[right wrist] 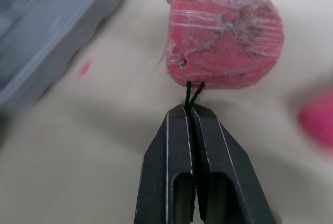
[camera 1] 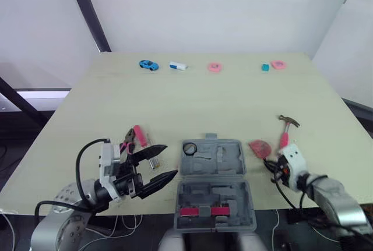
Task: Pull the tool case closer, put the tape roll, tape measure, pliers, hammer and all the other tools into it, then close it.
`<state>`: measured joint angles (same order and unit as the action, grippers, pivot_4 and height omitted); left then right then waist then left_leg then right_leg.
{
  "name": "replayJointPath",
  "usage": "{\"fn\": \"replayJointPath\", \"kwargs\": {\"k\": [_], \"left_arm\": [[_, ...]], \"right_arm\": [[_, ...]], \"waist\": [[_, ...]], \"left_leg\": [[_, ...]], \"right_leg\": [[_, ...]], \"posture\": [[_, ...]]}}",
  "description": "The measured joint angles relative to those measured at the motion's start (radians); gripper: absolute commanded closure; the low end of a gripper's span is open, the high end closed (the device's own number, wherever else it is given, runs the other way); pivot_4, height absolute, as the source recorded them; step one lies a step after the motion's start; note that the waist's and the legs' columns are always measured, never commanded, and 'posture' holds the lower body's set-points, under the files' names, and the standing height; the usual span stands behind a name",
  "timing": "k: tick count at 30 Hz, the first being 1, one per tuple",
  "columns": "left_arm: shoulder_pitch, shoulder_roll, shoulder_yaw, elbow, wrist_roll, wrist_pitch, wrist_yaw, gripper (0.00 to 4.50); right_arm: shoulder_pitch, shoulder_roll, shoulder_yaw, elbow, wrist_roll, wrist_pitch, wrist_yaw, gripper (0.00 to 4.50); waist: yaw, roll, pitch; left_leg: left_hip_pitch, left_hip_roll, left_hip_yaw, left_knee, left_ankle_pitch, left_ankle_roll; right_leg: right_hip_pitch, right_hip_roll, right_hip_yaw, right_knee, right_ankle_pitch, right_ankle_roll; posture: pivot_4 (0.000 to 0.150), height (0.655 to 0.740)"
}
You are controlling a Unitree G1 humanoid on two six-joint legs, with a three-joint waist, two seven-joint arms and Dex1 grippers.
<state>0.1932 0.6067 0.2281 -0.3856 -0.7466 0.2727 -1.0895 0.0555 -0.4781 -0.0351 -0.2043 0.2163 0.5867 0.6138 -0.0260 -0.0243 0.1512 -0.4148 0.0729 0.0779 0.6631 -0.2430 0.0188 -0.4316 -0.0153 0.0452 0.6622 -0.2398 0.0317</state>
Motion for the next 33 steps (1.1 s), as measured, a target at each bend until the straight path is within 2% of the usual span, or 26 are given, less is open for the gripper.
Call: {"fn": "replayJointPath", "kwargs": {"k": [9,18,22,24,26,27,30,32,33], "left_arm": [[-0.034,0.037,-0.009,-0.007,-0.002,0.027,-0.022,0.00],[-0.005,0.058,-0.013,-0.003,0.006,0.023,-0.097,0.00],[0.014,0.056,-0.025,0.019,0.083,-0.050,-0.112,0.00],[0.014,0.048,-0.031,0.041,0.097,-0.086,-0.134,0.00],[0.014,0.053,-0.034,0.067,0.087,-0.103,-0.187,0.00],[0.011,0.077,-0.034,0.082,0.062,-0.090,-0.235,0.00],[-0.011,0.122,-0.018,0.121,0.014,-0.078,-0.331,0.00],[-0.040,0.139,-0.008,0.154,0.001,-0.080,-0.384,0.00],[-0.048,0.141,-0.007,0.162,0.001,-0.082,-0.392,0.00]], "right_arm": [[0.323,-0.014,0.000,-0.264,0.040,0.022,-0.011,4.42],[0.358,-0.014,0.014,-0.304,0.067,0.047,-0.033,4.42],[0.353,-0.049,0.009,-0.304,0.086,0.044,-0.007,4.42],[0.353,-0.077,-0.008,-0.307,0.108,0.039,0.026,3.43],[0.350,-0.123,-0.051,-0.322,0.143,0.032,0.084,3.32],[0.354,-0.193,-0.070,-0.338,0.175,0.031,0.150,2.62],[0.346,-0.342,-0.171,-0.369,0.247,0.031,0.297,1.39],[0.271,-0.434,-0.214,-0.365,0.284,0.021,0.389,0.42],[0.246,-0.452,-0.211,-0.361,0.282,0.010,0.407,0.11]], "waist": [[0.011,-0.001,-0.001],[0.011,-0.001,-0.001],[0.013,-0.001,-0.001],[0.014,-0.001,-0.001],[0.014,-0.001,0.000],[0.013,0.001,0.001],[0.014,0.001,0.001],[0.011,-0.001,0.000],[0.010,-0.001,0.000]], "left_leg": [[0.001,0.000,0.000,0.000,0.000,0.000],[0.000,0.001,-0.002,0.001,0.000,0.000],[0.000,0.000,-0.002,0.001,0.000,0.000],[0.000,0.000,-0.002,0.002,0.000,0.000],[0.000,0.000,-0.002,0.002,0.000,0.000],[0.000,0.000,-0.002,0.003,0.000,0.000],[0.000,0.000,-0.002,0.003,0.000,0.000],[0.000,0.001,-0.003,0.003,0.000,0.000],[0.000,0.001,-0.003,0.003,0.000,0.000]], "right_leg": [[0.000,0.000,0.000,0.000,-0.001,0.001],[0.000,-0.001,0.000,0.000,-0.001,0.001],[0.000,-0.001,0.000,0.000,-0.001,0.001],[0.000,-0.001,0.000,-0.001,-0.001,0.001],[0.000,-0.001,-0.001,0.000,-0.001,0.001],[0.000,-0.001,0.000,0.000,-0.001,0.001],[0.000,-0.001,-0.001,0.000,-0.001,0.001],[0.001,0.000,-0.002,0.000,-0.001,0.001],[0.001,0.000,-0.002,0.000,-0.001,0.001]], "posture": [[0.150,0.7400],[0.150,0.7400],[0.150,0.7400],[0.150,0.7400],[0.150,0.7400],[0.150,0.7400],[0.150,0.7400],[0.150,0.7400],[0.150,0.7400]]}}
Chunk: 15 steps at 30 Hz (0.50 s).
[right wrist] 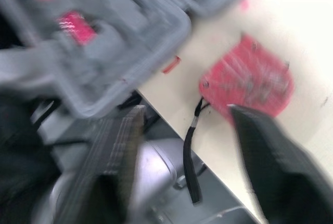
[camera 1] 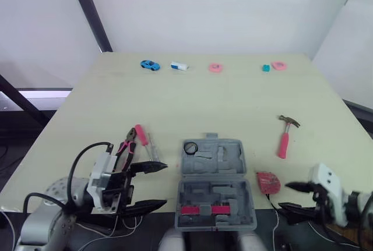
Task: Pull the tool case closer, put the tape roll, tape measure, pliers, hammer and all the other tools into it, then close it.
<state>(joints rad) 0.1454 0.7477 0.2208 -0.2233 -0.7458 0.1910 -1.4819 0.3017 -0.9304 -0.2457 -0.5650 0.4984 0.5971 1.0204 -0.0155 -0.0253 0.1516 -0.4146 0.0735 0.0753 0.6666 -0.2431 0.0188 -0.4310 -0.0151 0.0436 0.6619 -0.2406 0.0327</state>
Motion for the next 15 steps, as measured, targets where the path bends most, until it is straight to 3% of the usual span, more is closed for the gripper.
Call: {"fn": "replayJointPath", "kwargs": {"k": [5,15], "left_arm": [[-0.025,0.003,0.005,0.034,0.001,-0.002,-0.020,0.00],[0.006,-0.011,0.005,-0.002,0.007,0.003,0.008,0.00]], "right_arm": [[-0.188,-0.072,0.159,0.159,-0.124,-0.184,0.118,0.11],[-0.519,0.054,0.508,0.616,-0.406,-0.475,0.219,0.11]], "waist": [[0.003,-0.001,0.000],[0.003,-0.001,0.003]], "left_leg": [[-0.001,0.000,0.001,0.000,0.000,0.000],[-0.001,0.000,0.003,0.001,0.000,0.000]], "right_leg": [[0.000,0.000,-0.001,-0.001,0.000,0.000],[0.000,0.000,0.000,0.001,0.001,-0.002]], "posture": [[0.150,0.7400],[0.150,0.7400]]}}
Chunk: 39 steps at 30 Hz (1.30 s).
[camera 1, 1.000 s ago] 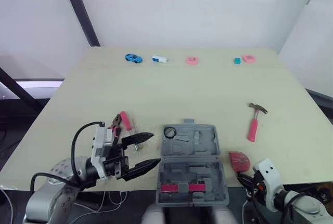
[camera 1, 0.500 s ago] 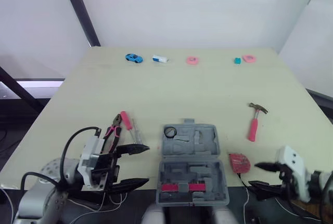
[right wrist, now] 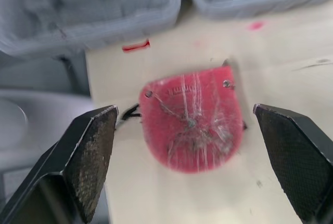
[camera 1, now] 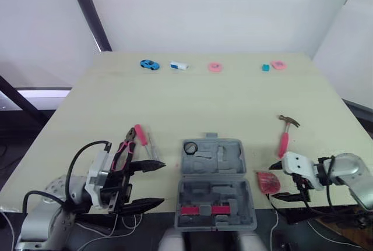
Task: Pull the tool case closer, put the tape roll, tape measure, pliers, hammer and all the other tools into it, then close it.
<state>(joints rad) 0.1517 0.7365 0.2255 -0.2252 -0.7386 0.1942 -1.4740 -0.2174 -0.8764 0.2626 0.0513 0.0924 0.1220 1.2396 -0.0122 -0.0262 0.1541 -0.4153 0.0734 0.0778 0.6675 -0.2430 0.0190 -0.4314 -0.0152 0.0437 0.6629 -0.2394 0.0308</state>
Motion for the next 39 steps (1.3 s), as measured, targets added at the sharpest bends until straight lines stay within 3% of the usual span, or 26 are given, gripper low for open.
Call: {"fn": "replayJointPath", "kwargs": {"k": [5,8,9,10,18,19,25,29,39], "left_arm": [[0.021,0.000,0.004,-0.014,0.000,0.004,0.024,0.00],[0.035,0.000,0.007,-0.030,0.000,0.004,0.038,0.00],[0.037,0.000,0.007,-0.033,0.000,0.003,0.040,0.00],[0.040,0.000,0.008,-0.036,0.000,0.003,0.043,0.00],[0.051,-0.015,0.008,-0.039,0.002,-0.011,0.063,0.00],[0.054,-0.024,0.013,-0.037,0.008,-0.021,0.083,0.00],[0.045,-0.059,0.042,-0.032,0.001,-0.022,0.132,0.00],[0.051,-0.072,0.079,-0.008,-0.010,-0.014,0.161,0.00],[0.072,-0.113,0.100,0.013,0.001,-0.038,0.204,0.00]], "right_arm": [[-0.082,0.039,0.049,0.113,-0.058,-0.087,0.020,0.11],[-0.093,0.051,0.053,0.156,-0.075,-0.118,0.029,0.93],[-0.098,0.052,0.053,0.163,-0.078,-0.128,0.033,1.47],[-0.101,0.052,0.053,0.166,-0.080,-0.130,0.037,1.51],[-0.101,0.042,0.050,0.074,-0.074,-0.071,0.054,1.52],[-0.175,0.019,0.054,-0.097,-0.051,0.105,0.088,1.52],[-0.525,0.111,0.144,-0.238,-0.088,0.477,0.090,1.52],[-0.703,0.141,0.330,-0.142,-0.160,0.598,0.165,1.52],[-0.834,0.364,0.491,0.245,-0.296,0.592,0.126,1.52]], "waist": [[0.003,0.000,0.000],[0.002,0.000,0.000],[0.001,0.000,0.000],[0.001,0.000,0.000],[0.001,0.001,0.000],[-0.003,0.001,0.001],[-0.005,0.002,0.001],[0.010,0.002,0.001],[-0.002,0.002,0.001]], "left_leg": [[0.000,0.000,0.000,0.000,0.000,0.000],[0.000,0.000,0.001,0.000,0.000,0.000],[0.000,0.000,0.001,0.000,0.000,0.000],[0.000,0.000,0.001,0.000,0.000,0.000],[0.000,0.000,0.001,0.000,0.000,0.000],[0.001,0.000,0.001,0.000,0.000,0.000],[0.000,0.002,0.001,0.000,0.000,0.000],[-0.002,0.000,0.002,0.000,0.000,0.000],[-0.001,0.001,0.003,-0.001,0.000,0.000]], "right_leg": [[0.000,0.000,0.000,0.000,0.001,-0.002],[0.000,0.000,0.000,0.000,0.001,-0.002],[0.000,0.000,0.000,0.000,0.001,-0.002],[0.000,0.000,0.000,0.000,0.001,-0.002],[0.000,0.000,0.000,0.001,0.001,-0.002],[0.000,0.000,0.000,0.001,0.001,-0.002],[-0.002,0.001,0.000,0.002,0.002,-0.003],[-0.002,-0.003,-0.002,-0.001,0.001,-0.004],[-0.004,0.000,0.000,0.002,0.001,-0.004]], "posture": [[0.150,0.7400],[0.150,0.7400],[0.150,0.7400],[0.150,0.7400],[0.150,0.7400],[0.150,0.7400],[0.150,0.7400],[0.150,0.7400],[0.150,0.7400]]}}
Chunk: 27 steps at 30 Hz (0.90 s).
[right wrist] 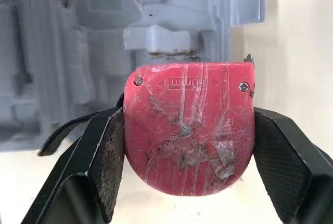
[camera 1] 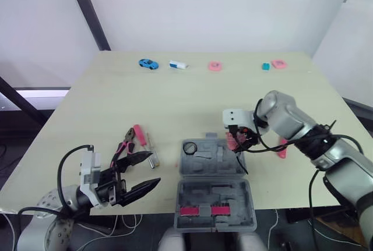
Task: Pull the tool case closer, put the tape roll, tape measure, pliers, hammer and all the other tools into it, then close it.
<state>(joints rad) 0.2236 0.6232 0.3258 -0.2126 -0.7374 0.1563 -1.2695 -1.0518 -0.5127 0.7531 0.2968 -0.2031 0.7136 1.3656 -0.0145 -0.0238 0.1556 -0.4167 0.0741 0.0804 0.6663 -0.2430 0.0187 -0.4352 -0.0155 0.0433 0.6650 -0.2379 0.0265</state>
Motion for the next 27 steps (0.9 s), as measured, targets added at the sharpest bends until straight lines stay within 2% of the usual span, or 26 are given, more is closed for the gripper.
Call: {"fn": "replayJointPath", "kwargs": {"k": [4,22,23,24,27], "left_arm": [[-0.001,-0.013,0.013,0.001,0.009,-0.021,0.017,0.00],[0.008,-0.022,0.014,0.001,0.020,-0.034,0.034,0.00],[0.008,-0.022,0.014,0.001,0.020,-0.034,0.034,0.00],[0.008,-0.022,0.014,0.000,0.020,-0.034,0.034,0.00],[0.007,-0.022,0.013,0.000,0.020,-0.032,0.034,0.00]], "right_arm": [[-0.005,0.066,0.025,0.078,-0.026,0.000,-0.012,1.52],[0.005,0.131,0.035,0.181,-0.100,-0.056,-0.029,1.52],[0.006,0.134,0.034,0.185,-0.101,-0.061,-0.032,0.50],[0.011,0.137,0.032,0.186,-0.102,-0.066,-0.034,0.16],[0.031,0.142,0.024,0.175,-0.102,-0.069,-0.056,0.07]], "waist": [[0.000,0.000,0.000],[-0.006,0.000,0.000],[-0.006,0.000,0.000],[-0.007,0.000,0.000],[-0.008,0.000,0.000]], "left_leg": [[0.000,0.000,0.001,0.000,0.000,0.000],[0.000,0.000,0.000,0.000,0.000,0.000],[0.000,0.000,0.000,0.000,0.000,0.000],[0.000,0.000,0.000,0.000,0.000,0.000],[0.000,0.000,0.000,0.000,0.000,0.000]], "right_leg": [[0.000,-0.001,0.000,0.000,0.000,0.000],[0.000,0.000,0.000,0.000,0.000,0.000],[0.000,0.000,0.000,0.000,0.000,0.000],[0.000,0.000,0.000,0.000,0.000,0.000],[0.000,0.000,0.000,0.000,0.000,0.000]], "posture": [[0.150,0.7400],[0.150,0.7400],[0.150,0.7400],[0.150,0.7400],[0.150,0.7400]]}}
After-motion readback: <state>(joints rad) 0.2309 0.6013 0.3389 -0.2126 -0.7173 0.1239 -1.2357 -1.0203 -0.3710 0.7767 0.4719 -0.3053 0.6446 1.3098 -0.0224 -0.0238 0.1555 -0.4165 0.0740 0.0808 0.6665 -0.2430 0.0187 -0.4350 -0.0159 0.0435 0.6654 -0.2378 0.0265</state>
